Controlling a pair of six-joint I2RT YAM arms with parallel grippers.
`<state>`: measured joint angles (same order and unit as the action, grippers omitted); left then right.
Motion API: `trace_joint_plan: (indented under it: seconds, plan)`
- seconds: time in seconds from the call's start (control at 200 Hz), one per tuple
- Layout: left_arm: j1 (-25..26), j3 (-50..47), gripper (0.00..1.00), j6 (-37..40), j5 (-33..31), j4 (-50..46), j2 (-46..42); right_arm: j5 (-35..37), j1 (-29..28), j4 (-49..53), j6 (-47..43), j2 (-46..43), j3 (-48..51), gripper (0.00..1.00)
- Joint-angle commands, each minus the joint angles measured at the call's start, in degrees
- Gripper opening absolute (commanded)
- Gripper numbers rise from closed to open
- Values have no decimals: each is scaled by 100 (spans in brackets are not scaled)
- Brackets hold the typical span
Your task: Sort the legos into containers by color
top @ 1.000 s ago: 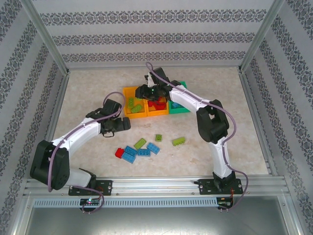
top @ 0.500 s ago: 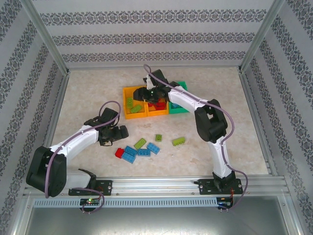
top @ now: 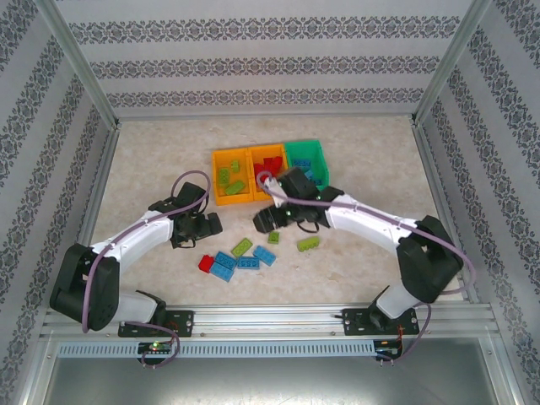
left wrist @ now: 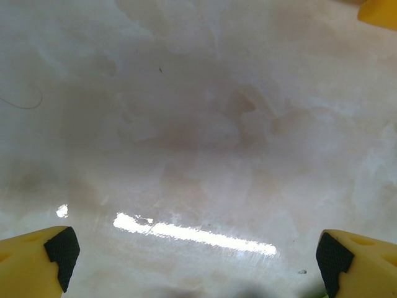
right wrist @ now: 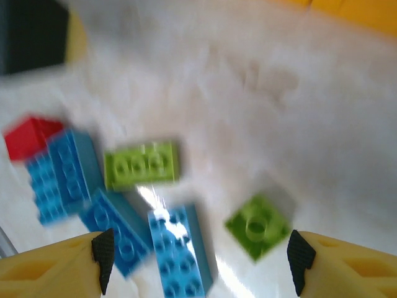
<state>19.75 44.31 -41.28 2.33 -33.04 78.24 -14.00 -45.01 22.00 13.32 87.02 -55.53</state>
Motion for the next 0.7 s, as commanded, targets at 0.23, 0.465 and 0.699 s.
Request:
trace_joint_plan:
  seconds: [0.23, 0.465, 0.699]
  plan:
    - [-15, 114, 100, -114, -11, 29, 104, 603, -715, 85, -547, -227, 706, 75]
    - [-9, 40, 100, -151, -7, 21, 82, 609, -910, -135, -598, 140, 612, 71]
    - [-11, 37, 100, -147, -13, 43, 98, 763, -1056, -45, -770, 691, 321, 70]
